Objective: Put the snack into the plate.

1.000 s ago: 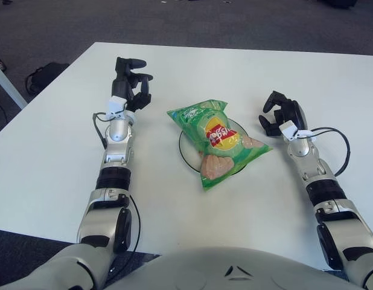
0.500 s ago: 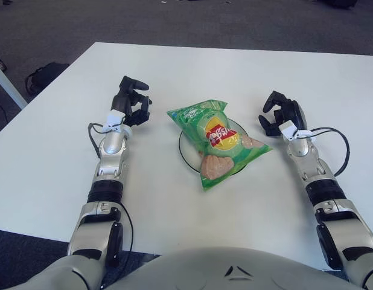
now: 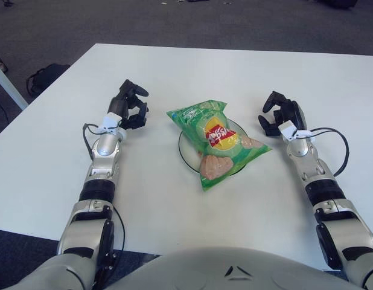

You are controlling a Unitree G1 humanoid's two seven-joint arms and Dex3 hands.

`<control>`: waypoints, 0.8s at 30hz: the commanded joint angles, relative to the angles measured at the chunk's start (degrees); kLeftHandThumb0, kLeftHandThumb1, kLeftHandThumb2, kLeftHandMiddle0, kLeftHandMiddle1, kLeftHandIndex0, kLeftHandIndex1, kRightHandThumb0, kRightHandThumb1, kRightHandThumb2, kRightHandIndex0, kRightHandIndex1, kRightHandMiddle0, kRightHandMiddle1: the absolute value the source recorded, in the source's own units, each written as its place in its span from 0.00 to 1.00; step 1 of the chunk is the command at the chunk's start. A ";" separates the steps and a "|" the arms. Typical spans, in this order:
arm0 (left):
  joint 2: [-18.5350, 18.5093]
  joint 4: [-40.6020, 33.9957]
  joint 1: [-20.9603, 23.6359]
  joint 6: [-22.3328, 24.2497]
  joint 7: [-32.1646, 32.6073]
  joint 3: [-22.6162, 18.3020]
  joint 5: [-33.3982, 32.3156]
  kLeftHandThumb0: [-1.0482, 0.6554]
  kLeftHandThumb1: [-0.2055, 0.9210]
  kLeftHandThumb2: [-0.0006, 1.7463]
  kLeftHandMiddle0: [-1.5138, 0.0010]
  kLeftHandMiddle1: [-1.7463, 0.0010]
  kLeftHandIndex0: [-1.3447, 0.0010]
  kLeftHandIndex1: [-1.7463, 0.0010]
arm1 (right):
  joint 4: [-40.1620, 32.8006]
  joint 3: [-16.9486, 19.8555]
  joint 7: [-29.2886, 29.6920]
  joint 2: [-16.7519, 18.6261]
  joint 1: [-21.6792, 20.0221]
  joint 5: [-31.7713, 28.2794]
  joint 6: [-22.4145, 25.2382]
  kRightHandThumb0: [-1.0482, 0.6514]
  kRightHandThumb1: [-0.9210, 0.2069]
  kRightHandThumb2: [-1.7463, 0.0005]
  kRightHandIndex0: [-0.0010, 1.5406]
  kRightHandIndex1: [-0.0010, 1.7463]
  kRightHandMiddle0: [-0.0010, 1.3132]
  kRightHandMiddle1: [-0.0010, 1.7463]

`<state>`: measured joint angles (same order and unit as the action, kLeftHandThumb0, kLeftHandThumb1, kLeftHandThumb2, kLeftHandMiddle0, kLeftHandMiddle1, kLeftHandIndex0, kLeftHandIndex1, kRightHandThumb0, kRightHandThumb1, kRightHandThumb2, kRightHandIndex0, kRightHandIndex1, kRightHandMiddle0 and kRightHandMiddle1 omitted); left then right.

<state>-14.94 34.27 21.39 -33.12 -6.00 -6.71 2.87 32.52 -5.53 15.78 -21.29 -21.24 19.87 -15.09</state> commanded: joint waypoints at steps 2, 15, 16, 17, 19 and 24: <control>-0.14 3.93 -3.87 -2.95 3.16 2.33 4.78 0.39 0.77 0.51 0.55 0.02 0.73 0.00 | 3.11 -1.41 -1.75 1.20 4.91 1.09 4.02 0.31 0.62 0.18 0.83 1.00 0.53 1.00; -0.81 7.70 -4.87 -3.47 8.25 5.84 9.94 0.39 0.77 0.50 0.54 0.00 0.74 0.00 | 3.09 -1.30 -2.19 0.66 5.29 0.75 3.17 0.31 0.61 0.19 0.83 1.00 0.52 1.00; -0.86 8.03 -4.80 -3.47 8.05 5.91 9.73 0.39 0.77 0.50 0.54 0.00 0.74 0.00 | 3.00 -1.28 -2.22 0.67 5.36 0.71 3.24 0.31 0.61 0.19 0.83 1.00 0.52 1.00; -0.91 8.28 -4.74 -3.50 7.94 5.98 9.58 0.39 0.77 0.50 0.54 0.00 0.74 0.00 | 2.94 -1.27 -2.24 0.67 5.40 0.68 3.29 0.31 0.61 0.19 0.83 1.00 0.52 1.00; -0.82 9.12 -4.59 -4.20 7.79 5.96 8.98 0.39 0.77 0.50 0.53 0.00 0.74 0.00 | 2.74 -1.28 -2.19 0.70 5.52 0.67 3.44 0.31 0.61 0.19 0.83 1.00 0.52 1.00; -0.25 11.71 -4.04 -6.80 9.15 5.99 8.78 0.39 0.75 0.52 0.51 0.00 0.72 0.00 | 2.11 -1.32 -2.09 0.77 5.81 0.77 3.78 0.31 0.61 0.19 0.83 1.00 0.52 1.00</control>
<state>-16.80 40.55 22.94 -38.31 2.07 -1.32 11.78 31.64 -5.80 15.73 -21.30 -20.71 19.85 -15.15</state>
